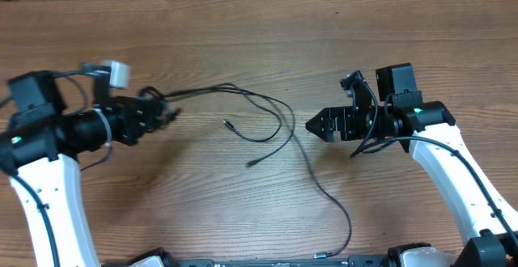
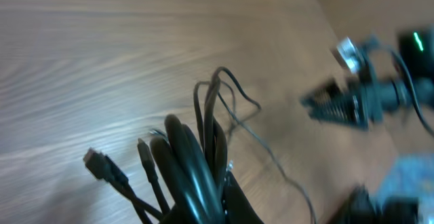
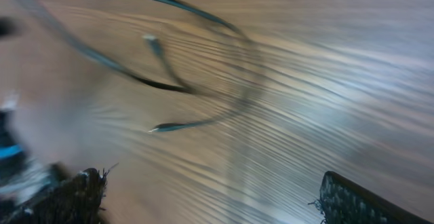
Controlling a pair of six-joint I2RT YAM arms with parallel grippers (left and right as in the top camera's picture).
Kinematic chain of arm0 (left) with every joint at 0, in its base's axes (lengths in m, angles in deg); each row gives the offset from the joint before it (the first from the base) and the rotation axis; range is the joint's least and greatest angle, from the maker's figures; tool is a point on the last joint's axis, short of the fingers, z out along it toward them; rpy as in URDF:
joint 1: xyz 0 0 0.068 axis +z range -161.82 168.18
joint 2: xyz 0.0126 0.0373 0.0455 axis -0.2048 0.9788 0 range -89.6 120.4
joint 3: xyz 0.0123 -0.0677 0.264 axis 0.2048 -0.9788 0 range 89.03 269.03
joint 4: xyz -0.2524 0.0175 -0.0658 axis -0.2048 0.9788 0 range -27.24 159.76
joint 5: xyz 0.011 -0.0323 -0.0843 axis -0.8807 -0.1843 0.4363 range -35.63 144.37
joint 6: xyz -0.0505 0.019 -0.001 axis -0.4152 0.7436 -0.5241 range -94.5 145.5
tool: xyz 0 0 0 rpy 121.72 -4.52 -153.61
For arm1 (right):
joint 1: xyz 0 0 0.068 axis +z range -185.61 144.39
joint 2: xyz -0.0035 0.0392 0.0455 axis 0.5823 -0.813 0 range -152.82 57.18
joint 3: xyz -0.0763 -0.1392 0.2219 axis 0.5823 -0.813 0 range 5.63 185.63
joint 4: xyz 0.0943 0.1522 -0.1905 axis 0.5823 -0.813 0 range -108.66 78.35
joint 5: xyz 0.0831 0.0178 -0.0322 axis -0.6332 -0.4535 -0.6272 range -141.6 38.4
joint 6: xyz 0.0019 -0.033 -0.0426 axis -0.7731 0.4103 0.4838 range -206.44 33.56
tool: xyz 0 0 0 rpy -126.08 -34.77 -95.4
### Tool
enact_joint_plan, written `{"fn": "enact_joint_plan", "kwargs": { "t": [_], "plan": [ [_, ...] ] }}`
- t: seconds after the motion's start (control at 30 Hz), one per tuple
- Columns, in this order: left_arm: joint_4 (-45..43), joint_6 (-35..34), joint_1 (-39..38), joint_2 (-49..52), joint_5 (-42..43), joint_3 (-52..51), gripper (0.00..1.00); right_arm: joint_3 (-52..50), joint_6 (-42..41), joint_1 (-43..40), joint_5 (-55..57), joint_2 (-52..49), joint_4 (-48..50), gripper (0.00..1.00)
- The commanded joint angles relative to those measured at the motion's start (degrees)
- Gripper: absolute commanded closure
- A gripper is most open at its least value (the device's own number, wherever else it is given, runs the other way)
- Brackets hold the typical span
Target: Untangle cables
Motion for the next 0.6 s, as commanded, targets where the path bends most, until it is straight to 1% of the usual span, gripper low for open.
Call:
{"fn": "enact_joint_plan", "kwargs": {
  "t": [0.0,0.13,0.27,0.37,0.43,0.57],
  "plan": [
    [2.5,15.4,-6.3,-1.2,4.5,1.3,0.96,-0.3,2.6,0.0,-16.2,-0.2,2.7,0.0],
    [3.6,22.5,-13.3,-1.2,4.4,1.3,0.96,-0.3,2.6,0.0,-25.8,-0.2,6.6,0.0],
    [5.1,28.5,-19.7,-1.2,4.4,1.3,0.96,-0.2,2.6,0.0,-30.2,-0.2,9.9,0.0],
    [6.0,30.4,-23.3,-1.2,4.0,1.3,0.96,-0.2,2.6,0.0,-32.7,-0.1,11.2,0.0],
    [6.6,30.4,-26.3,-1.2,2.4,1.3,0.96,-0.2,2.6,0.0,-35.7,0.4,12.6,0.0],
    [6.8,31.7,-30.4,-1.2,2.1,1.3,0.96,-0.2,2.6,0.0,-41.9,1.5,15.8,0.0]
  ]
}}
